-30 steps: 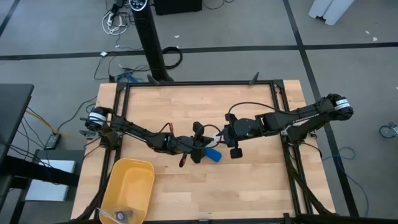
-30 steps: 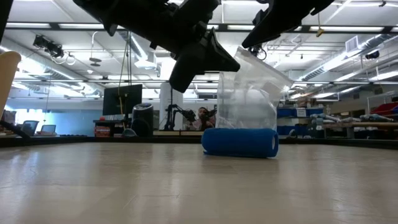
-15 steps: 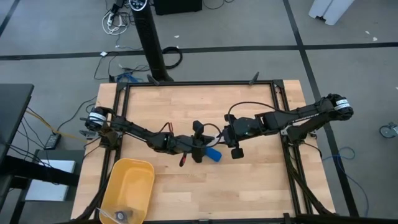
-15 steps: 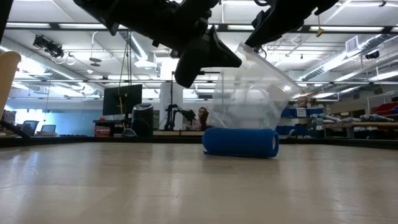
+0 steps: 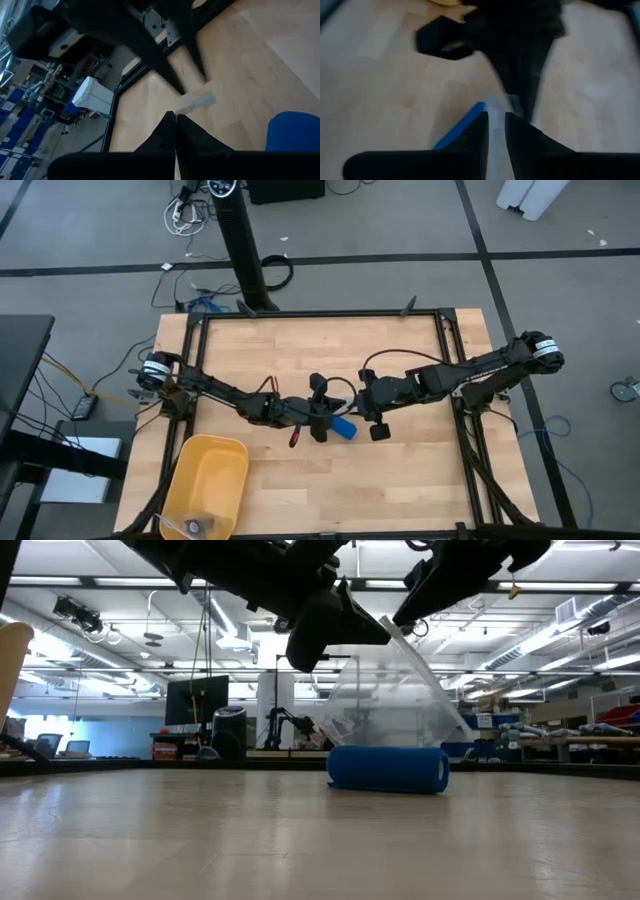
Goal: Roll bandage
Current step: Open the zip bag
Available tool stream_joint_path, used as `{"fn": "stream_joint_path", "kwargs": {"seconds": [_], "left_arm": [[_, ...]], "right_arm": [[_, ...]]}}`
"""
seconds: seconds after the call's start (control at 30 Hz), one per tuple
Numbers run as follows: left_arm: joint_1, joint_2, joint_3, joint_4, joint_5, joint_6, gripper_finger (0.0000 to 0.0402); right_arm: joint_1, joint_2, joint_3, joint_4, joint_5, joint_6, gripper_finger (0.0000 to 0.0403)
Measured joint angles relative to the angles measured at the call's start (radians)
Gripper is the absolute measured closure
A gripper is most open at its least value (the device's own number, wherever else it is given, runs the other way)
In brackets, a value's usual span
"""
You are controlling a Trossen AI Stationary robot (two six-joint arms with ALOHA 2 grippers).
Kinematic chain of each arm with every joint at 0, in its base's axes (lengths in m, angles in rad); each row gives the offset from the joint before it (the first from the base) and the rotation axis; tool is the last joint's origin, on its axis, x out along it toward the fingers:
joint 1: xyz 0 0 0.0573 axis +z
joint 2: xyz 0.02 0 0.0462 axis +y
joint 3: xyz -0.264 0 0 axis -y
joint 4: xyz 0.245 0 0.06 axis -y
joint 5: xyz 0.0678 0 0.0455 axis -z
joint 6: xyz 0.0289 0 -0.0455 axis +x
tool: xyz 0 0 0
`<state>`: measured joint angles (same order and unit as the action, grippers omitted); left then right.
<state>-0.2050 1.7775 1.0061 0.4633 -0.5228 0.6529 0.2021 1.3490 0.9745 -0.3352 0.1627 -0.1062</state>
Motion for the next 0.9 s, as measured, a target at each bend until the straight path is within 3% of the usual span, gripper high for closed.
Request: {"fn": "stream_joint_path", "kwargs": {"seconds": [0.13,0.27,0.43,0.57,0.77,0.9], "left_arm": [[0.000,0.000,0.000,0.003,-0.010,-0.056,0.0400],[0.005,0.000,0.000,0.006,-0.076,-0.245,0.0400],[0.017,0.000,0.000,0.005,-0.094,-0.497,0.0400],[0.022,0.000,0.000,0.003,-0.091,-0.637,0.0400],[0.022,0.000,0.000,0.040,-0.090,-0.780,0.0400],[0.022,0.000,0.000,0.099,-0.090,-0.795,0.0400]], "right_arm": [[0.018,0.000,0.000,-0.003,0.142,0.026,0.0357],[0.055,-0.003,0.000,-0.031,0.320,0.052,0.0343],[0.102,-0.003,0.000,-0.024,0.351,0.110,0.0301],[0.140,-0.003,0.000,-0.018,0.470,0.117,0.0278],[0.171,-0.003,0.000,0.030,0.535,0.106,0.0277],[0.191,0.002,0.000,0.030,0.573,0.113,0.0276]]}}
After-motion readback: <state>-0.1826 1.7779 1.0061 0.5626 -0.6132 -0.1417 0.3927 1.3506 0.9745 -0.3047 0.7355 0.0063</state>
